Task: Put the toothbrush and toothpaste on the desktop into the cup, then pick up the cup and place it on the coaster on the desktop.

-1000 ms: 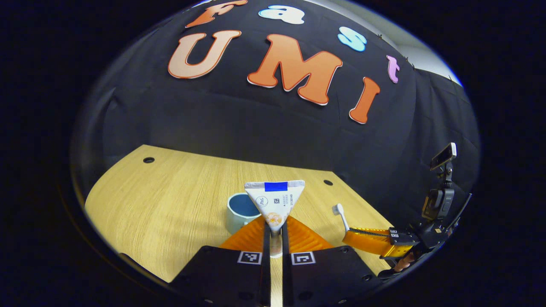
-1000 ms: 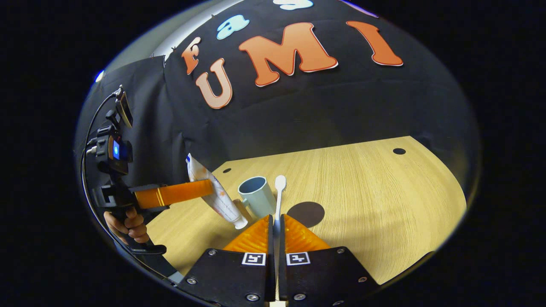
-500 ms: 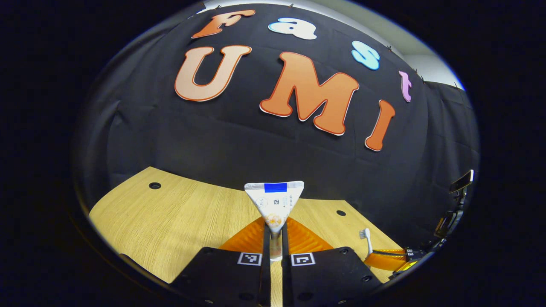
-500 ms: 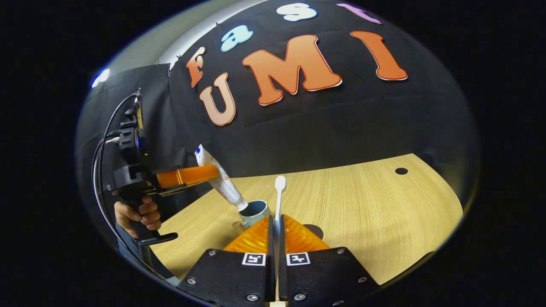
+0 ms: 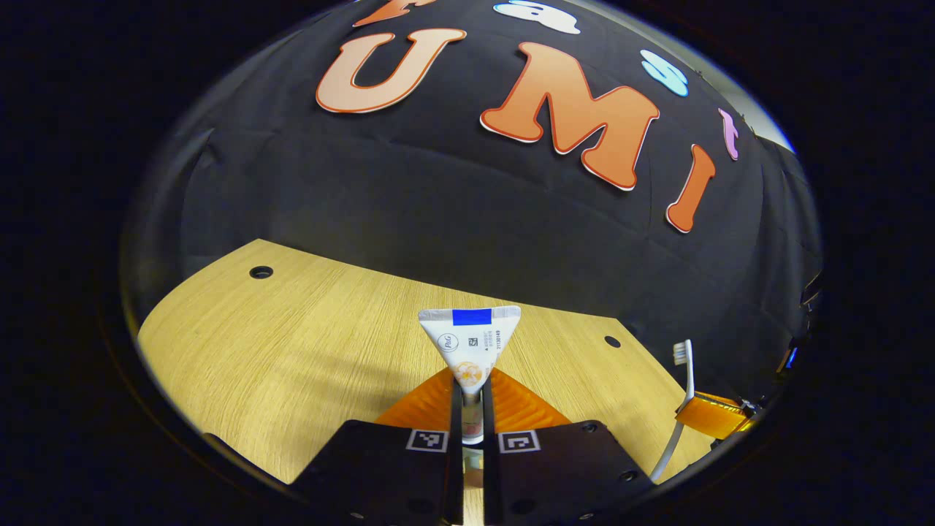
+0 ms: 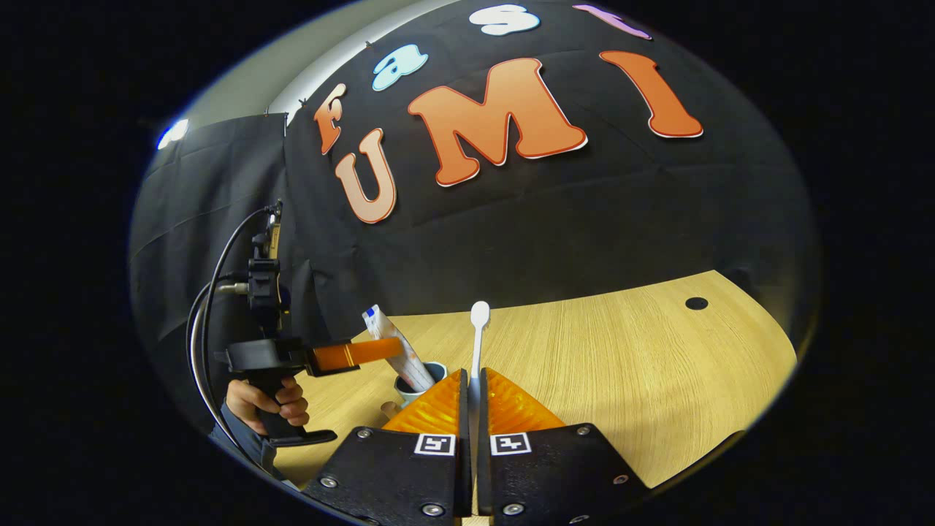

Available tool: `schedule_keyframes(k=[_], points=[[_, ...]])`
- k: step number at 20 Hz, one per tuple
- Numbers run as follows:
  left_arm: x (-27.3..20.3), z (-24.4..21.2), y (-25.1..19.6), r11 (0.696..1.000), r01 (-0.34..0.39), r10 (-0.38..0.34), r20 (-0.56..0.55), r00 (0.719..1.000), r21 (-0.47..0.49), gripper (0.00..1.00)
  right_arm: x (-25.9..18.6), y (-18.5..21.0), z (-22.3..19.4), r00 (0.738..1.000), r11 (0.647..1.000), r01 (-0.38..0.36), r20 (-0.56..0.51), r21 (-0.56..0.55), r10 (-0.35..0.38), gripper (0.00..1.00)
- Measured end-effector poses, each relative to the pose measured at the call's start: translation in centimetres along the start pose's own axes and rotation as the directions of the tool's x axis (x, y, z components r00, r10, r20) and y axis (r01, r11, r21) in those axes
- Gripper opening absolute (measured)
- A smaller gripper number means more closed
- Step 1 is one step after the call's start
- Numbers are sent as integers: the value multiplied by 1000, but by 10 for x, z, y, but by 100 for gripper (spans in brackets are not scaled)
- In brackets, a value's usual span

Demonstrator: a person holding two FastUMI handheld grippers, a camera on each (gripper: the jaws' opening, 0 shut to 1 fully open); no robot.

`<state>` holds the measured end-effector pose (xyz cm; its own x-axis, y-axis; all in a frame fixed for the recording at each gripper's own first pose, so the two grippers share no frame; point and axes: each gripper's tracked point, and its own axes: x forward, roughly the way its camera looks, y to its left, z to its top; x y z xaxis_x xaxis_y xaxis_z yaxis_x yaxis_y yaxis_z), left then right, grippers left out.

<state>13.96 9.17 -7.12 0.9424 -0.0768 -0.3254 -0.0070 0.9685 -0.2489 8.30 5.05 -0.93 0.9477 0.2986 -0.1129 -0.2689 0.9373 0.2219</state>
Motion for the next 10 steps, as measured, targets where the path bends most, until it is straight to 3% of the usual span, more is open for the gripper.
schedule_keyframes(k=[10], points=[[6, -19, 3, 1000, 14, -13, -51, 999, 9, 13, 58, 36, 51, 986, 997, -75, 151, 2, 74, 3]])
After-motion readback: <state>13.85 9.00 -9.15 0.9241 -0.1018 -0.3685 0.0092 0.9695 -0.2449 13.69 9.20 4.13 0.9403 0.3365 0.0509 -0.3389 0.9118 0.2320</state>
